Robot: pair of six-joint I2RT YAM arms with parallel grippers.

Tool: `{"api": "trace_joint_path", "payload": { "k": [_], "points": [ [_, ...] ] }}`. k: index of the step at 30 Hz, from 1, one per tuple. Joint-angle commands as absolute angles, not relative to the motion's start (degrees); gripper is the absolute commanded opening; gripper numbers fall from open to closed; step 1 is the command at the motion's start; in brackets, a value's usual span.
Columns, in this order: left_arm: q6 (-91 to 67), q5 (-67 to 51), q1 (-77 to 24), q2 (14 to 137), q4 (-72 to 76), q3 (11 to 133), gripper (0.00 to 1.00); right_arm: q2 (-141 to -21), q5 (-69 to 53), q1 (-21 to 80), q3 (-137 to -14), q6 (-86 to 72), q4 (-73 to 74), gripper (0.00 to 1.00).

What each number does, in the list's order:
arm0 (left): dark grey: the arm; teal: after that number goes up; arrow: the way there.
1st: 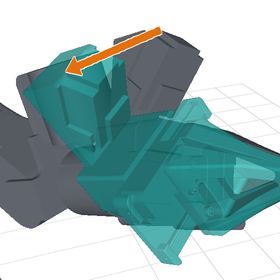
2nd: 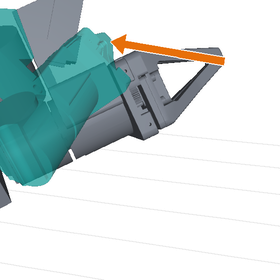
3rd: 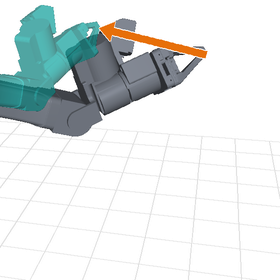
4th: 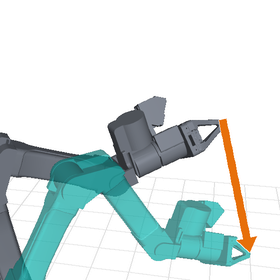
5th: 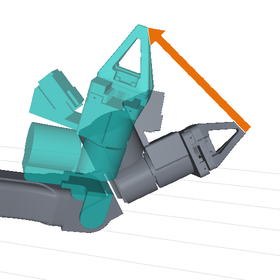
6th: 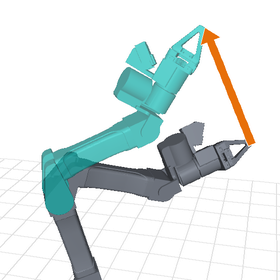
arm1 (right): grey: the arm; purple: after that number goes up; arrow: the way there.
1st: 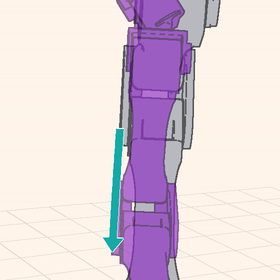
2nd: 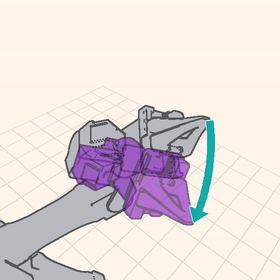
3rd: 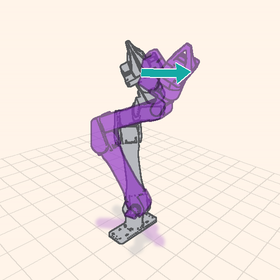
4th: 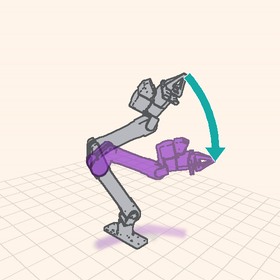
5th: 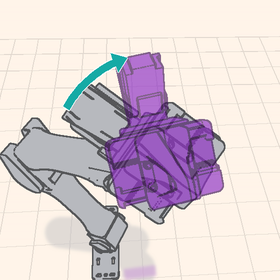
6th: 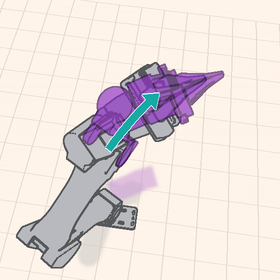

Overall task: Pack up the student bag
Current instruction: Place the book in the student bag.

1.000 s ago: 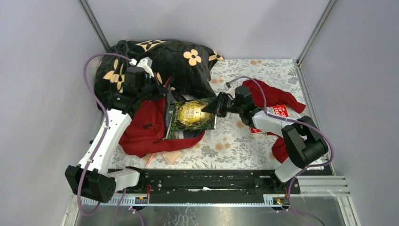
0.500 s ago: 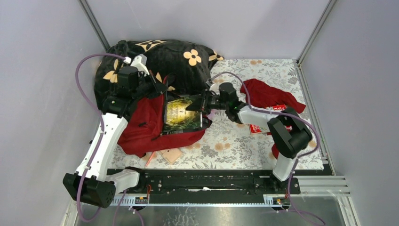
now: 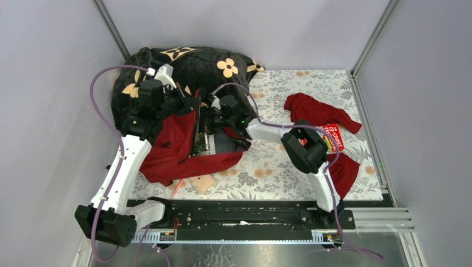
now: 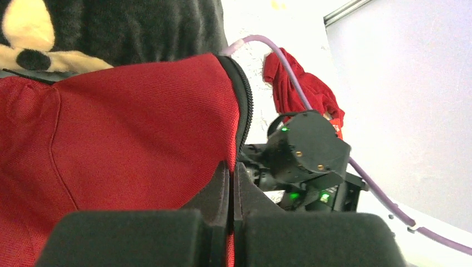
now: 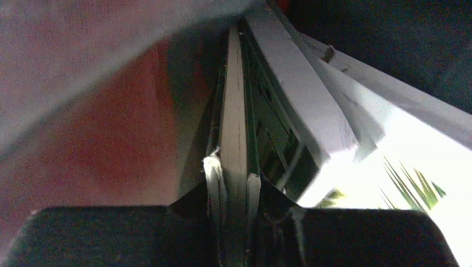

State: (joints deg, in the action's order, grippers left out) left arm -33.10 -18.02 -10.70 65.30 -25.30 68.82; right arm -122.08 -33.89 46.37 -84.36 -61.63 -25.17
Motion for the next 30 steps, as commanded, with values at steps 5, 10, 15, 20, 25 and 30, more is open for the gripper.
{"api": "trace_joint_path", "payload": {
  "k": [5, 10, 15, 20, 25, 30],
  "points": [
    [-36.1, -15.5, -7.3, 63.8, -16.8, 68.7, 0.0, -126.7, -23.2, 49.4, -100.1, -44.0, 3.2, 0.74],
    [-37.0, -16.9, -6.5, 65.4, -16.0, 69.0, 0.0, -122.0, -13.6, 49.2, -101.9, -33.1, 14.7, 1.0],
    [-38.2, -18.7, -6.3, 65.7, -14.2, 67.7, 0.0, -117.7, -8.0, 49.1, -101.8, -28.2, 18.8, 1.0],
    [-38.2, -19.5, -6.2, 65.6, -14.0, 67.1, 0.0, -116.5, -11.1, 48.7, -99.3, -29.0, 16.4, 0.98],
    [-38.2, -20.1, -6.2, 65.4, -14.0, 66.6, 0.0, -117.5, -14.8, 48.6, -97.4, -31.3, 13.6, 0.68],
    [-38.5, -21.0, -6.2, 65.3, -13.5, 66.2, 0.0, -118.5, -18.2, 48.7, -97.2, -33.2, 11.2, 0.49]
  ]
}}
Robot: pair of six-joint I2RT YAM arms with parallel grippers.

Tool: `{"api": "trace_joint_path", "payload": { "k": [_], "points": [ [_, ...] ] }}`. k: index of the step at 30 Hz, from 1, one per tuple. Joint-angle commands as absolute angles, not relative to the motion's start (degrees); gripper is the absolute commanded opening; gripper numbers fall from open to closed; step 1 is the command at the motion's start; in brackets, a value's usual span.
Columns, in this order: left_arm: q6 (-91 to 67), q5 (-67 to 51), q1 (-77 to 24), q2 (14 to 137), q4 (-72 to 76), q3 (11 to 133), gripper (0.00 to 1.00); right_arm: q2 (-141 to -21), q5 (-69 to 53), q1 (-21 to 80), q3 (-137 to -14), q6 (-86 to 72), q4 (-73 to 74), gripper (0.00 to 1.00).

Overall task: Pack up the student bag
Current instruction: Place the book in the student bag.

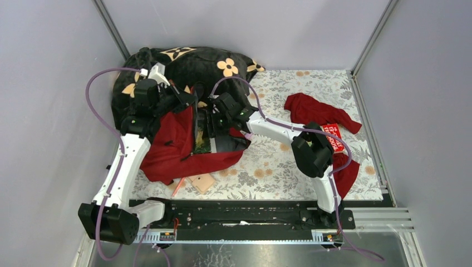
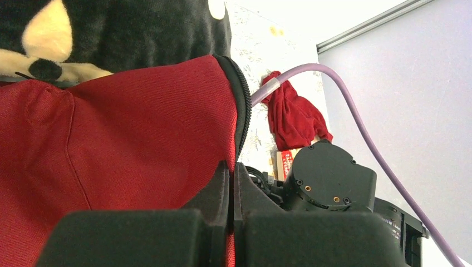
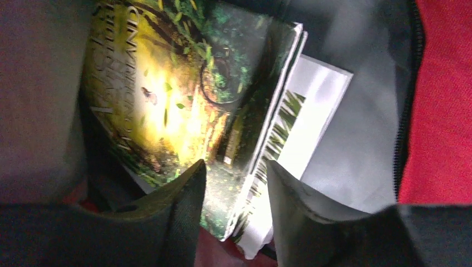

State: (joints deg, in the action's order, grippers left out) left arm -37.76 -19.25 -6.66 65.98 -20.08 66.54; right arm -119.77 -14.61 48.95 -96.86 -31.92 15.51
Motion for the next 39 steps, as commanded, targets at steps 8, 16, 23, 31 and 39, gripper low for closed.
{"api": "trace_joint_path", "payload": {
  "k": [8, 16, 23, 31, 39],
  "points": [
    [-38.9, -24.7, -6.2, 66.5, -12.7, 64.9, 0.0, -121.2, -27.3, 50.0, -102.6, -37.0, 6.2, 0.24],
    [-37.5, -24.9, -6.2, 67.0, -12.9, 62.2, 0.0, -105.7, -8.4, 43.5, -90.7, -31.8, 14.4, 0.98],
    [-32.2, -24.2, -10.2, 69.1, -13.9, 59.7, 0.0, -76.4, 20.2, 29.6, -63.7, -34.2, 19.8, 1.0],
    [-23.5, -8.9, -26.0, 75.7, -22.3, 64.0, 0.99, -55.5, 19.5, 6.3, -44.4, -39.1, 26.9, 1.0],
    [-19.6, 3.1, -35.7, 78.2, -26.2, 73.7, 0.99, -54.7, 11.1, -1.3, -37.4, -46.5, 25.0, 1.0]
  ]
}}
